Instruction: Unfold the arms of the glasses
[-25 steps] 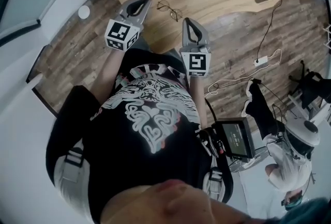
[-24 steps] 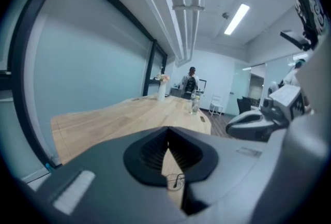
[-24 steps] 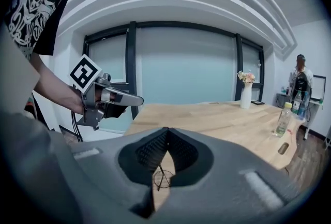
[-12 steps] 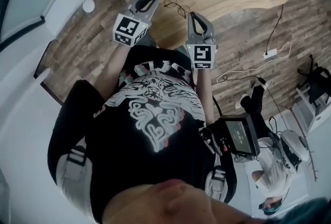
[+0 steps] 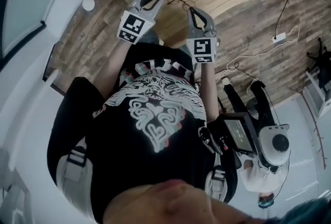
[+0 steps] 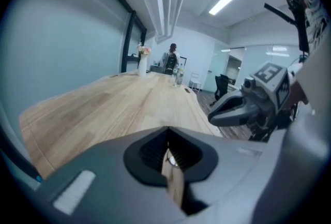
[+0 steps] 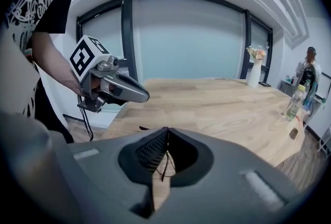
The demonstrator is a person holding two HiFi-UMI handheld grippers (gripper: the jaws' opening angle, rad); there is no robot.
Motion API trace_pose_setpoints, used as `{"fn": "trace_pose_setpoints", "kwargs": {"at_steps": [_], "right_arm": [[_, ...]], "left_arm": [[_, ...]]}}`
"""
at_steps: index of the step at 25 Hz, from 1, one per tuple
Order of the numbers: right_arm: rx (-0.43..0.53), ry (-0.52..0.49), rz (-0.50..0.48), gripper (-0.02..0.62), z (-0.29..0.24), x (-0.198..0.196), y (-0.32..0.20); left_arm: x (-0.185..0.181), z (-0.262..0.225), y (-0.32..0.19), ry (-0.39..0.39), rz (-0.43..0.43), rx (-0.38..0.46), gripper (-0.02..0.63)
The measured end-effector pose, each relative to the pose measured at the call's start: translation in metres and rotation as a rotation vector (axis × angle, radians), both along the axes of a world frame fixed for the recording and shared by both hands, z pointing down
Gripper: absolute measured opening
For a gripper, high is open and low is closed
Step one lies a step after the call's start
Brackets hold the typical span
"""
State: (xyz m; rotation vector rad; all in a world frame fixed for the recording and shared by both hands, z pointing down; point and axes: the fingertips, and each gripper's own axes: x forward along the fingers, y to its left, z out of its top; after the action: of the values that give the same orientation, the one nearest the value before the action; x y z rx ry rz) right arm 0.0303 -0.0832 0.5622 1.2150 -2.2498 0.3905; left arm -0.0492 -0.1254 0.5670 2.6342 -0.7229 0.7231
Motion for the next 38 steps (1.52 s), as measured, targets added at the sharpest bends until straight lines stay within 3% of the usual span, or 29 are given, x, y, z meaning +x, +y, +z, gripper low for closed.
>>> {"fn": "trace_pose_setpoints", "kwargs": {"at_steps": [7, 14, 17, 22, 31, 38], "right_arm": [[-0.064, 0.046, 0.013, 0.002, 0.027, 0.002, -0.002], [-0.068, 0.078, 0.016, 0.003, 0.024, 0.002, -0.014], [-0.095, 0.088, -0.008, 0.058, 0.030, -0.003, -0.015], [-0.108, 0.160, -0.069, 0.063, 0.038, -0.010, -0.013], [-0.132, 0.263, -0.187, 0.064, 0.050, -0.025, -0.017], [-0.132, 0.294, -0.251, 0.064, 0.056, -0.039, -0.018]], "left_arm": [[0.009, 0.025, -0.004, -0.031, 0.103, -0.019, -0.011], [0.018, 0.030, 0.004, -0.082, 0.233, -0.008, -0.011], [0.025, 0.031, 0.013, -0.095, 0.288, -0.014, -0.011], [0.023, 0.033, 0.011, -0.106, 0.275, -0.006, -0.011], [0.023, 0.038, 0.017, -0.114, 0.339, -0.078, 0.011], [0.017, 0.050, 0.023, -0.124, 0.335, -0.116, 0.011]]}}
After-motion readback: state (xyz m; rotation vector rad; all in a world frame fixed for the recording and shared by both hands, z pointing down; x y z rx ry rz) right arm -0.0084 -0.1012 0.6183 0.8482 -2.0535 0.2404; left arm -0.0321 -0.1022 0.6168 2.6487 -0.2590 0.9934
